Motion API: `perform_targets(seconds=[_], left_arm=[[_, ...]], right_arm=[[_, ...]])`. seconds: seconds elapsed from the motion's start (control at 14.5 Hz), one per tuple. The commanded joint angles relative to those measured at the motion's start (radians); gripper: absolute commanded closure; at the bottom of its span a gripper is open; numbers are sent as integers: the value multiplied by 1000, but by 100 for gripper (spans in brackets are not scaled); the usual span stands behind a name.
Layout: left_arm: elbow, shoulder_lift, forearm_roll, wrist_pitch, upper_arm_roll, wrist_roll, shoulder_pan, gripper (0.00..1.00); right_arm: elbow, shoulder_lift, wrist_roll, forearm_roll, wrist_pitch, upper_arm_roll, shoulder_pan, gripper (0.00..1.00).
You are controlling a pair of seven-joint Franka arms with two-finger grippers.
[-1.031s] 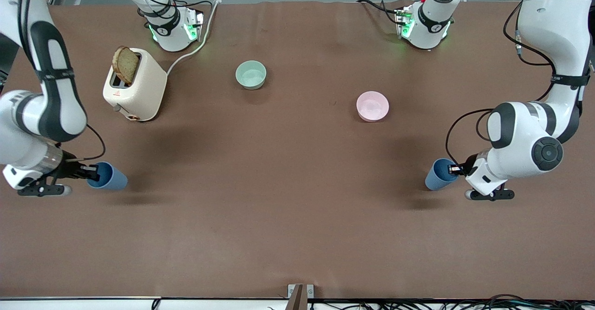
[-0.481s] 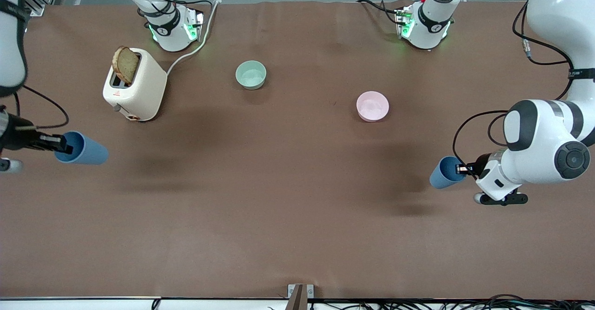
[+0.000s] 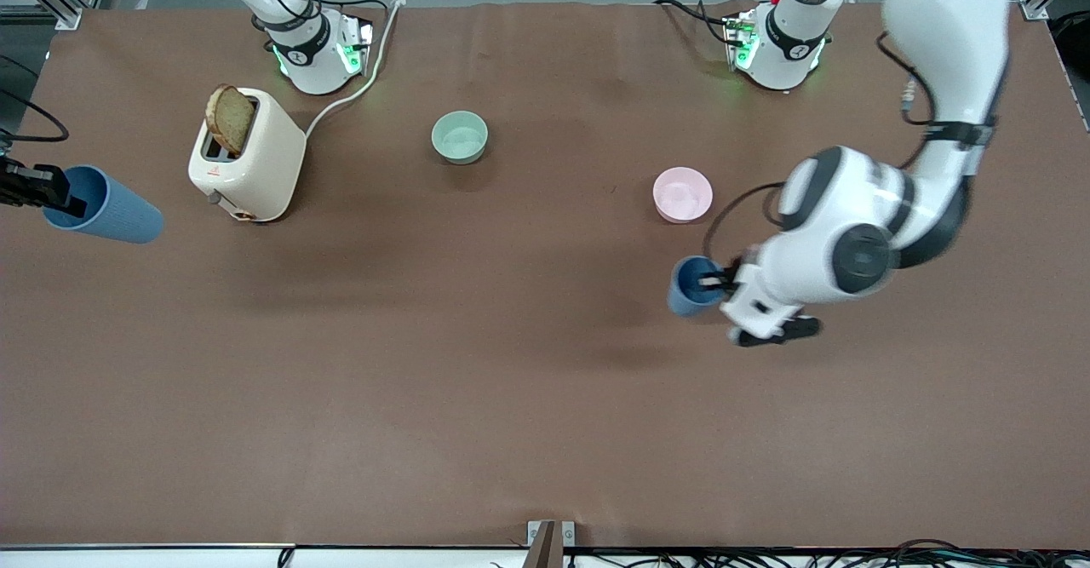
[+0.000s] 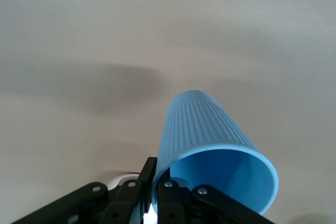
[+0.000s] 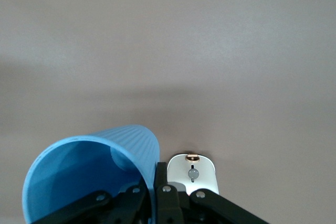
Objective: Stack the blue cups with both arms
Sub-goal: 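Lift the cups and carry both toward the table's middle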
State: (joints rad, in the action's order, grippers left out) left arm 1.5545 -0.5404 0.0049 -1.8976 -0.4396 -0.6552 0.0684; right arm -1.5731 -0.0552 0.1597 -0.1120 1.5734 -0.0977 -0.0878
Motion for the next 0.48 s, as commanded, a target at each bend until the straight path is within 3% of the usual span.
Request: perform_targets(seconds=[0.0, 0.21, 0.41], left_arm=[[-98, -108, 0, -47, 5, -194, 140, 100], [-142, -190, 1, -165, 10, -351, 244, 100], [-143, -239, 3, -274, 12, -460, 307, 100]], right_arm=[[8, -14, -31, 14, 17, 4, 19, 100], [7, -32, -66, 0, 43, 6, 54, 100], [5, -61, -254, 0, 112, 9, 149, 100]])
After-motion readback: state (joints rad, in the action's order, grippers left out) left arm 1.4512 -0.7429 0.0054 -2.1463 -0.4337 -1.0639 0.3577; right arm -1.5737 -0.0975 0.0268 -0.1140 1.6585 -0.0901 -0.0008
